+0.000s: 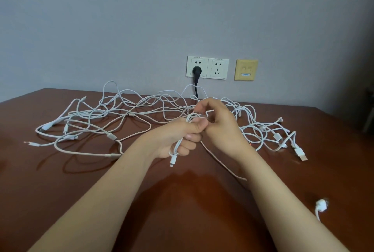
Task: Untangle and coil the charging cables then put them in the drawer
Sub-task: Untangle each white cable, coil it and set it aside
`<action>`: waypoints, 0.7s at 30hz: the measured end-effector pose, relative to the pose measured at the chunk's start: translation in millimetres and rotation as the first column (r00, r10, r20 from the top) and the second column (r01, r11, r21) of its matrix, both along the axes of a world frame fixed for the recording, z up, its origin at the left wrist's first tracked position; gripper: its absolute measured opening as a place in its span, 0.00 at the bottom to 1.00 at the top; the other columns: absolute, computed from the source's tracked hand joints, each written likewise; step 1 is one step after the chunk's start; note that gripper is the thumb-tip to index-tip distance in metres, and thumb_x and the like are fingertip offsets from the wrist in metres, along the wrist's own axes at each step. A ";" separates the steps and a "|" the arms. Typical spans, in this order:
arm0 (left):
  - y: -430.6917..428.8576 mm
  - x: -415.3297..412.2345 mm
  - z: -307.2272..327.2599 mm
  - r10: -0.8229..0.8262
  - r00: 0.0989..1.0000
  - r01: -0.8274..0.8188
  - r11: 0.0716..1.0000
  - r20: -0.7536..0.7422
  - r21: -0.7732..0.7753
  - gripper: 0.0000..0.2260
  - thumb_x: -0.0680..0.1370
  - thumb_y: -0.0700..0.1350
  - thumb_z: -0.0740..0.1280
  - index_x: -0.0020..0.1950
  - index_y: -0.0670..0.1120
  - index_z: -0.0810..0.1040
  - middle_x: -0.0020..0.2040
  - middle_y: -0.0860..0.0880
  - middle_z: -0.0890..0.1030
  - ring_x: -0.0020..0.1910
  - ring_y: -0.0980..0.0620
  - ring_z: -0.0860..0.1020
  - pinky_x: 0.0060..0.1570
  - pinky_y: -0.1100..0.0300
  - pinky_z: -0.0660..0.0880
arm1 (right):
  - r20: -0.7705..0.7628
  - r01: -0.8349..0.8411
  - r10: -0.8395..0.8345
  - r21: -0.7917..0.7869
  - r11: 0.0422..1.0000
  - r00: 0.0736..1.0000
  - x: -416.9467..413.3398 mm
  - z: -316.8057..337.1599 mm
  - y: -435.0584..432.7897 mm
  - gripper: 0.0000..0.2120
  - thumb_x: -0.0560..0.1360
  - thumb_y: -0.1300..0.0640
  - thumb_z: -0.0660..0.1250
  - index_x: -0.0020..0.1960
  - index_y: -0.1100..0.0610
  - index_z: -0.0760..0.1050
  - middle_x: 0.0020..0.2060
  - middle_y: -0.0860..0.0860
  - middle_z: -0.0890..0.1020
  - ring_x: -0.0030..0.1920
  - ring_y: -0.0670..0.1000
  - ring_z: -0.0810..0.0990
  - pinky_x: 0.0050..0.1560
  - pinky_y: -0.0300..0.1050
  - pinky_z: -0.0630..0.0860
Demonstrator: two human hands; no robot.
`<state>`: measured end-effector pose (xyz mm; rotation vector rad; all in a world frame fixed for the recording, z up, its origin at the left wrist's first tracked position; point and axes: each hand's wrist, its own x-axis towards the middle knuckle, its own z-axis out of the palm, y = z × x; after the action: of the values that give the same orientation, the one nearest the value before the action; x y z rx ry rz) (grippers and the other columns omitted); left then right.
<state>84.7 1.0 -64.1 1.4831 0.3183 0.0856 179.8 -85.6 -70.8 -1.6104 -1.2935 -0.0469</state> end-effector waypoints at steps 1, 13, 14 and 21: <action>0.6 -0.4 -0.3 -0.005 1.000 0.005 1.000 0.012 0.005 0.14 0.80 0.47 0.58 0.35 0.51 0.61 0.22 0.55 0.59 0.17 0.62 0.54 0.17 0.70 0.48 | -0.001 -0.009 0.009 -0.007 1.000 1.000 2.1 0.9 -1.2 0.17 0.70 0.69 0.66 0.40 0.46 0.70 0.40 0.48 0.73 0.32 0.37 0.69 0.37 0.30 0.63; 3.6 -5.5 -6.4 -0.156 0.986 0.164 0.969 -0.055 0.186 0.14 0.81 0.41 0.55 0.35 0.43 0.63 0.22 0.53 0.69 0.20 0.59 0.65 0.21 0.68 0.65 | 0.310 0.091 0.011 -0.312 0.946 0.951 -0.9 5.0 -10.1 0.14 0.80 0.53 0.58 0.36 0.46 0.65 0.28 0.38 0.73 0.34 0.43 0.70 0.40 0.44 0.65; 2.3 -5.7 -6.1 -0.150 0.988 0.157 0.967 -0.047 0.199 0.14 0.81 0.41 0.55 0.35 0.43 0.64 0.22 0.53 0.69 0.20 0.59 0.67 0.21 0.68 0.67 | 0.305 0.091 0.001 -0.286 0.954 0.952 -0.4 4.2 -9.5 0.14 0.79 0.52 0.58 0.35 0.45 0.65 0.27 0.38 0.73 0.34 0.43 0.71 0.40 0.45 0.67; 7.8 -3.2 1.3 0.087 0.982 -0.082 0.996 0.165 -0.038 0.16 0.81 0.52 0.51 0.38 0.46 0.66 0.20 0.55 0.60 0.14 0.62 0.55 0.14 0.72 0.50 | -0.087 0.055 -0.053 0.018 0.998 0.995 10.3 4.7 -5.8 0.14 0.81 0.58 0.57 0.37 0.58 0.71 0.21 0.42 0.71 0.26 0.41 0.68 0.31 0.36 0.63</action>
<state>81.6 8.8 -62.8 1.4212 0.2456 0.2706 190.1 -91.4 -66.2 -1.6122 -1.1795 -0.0232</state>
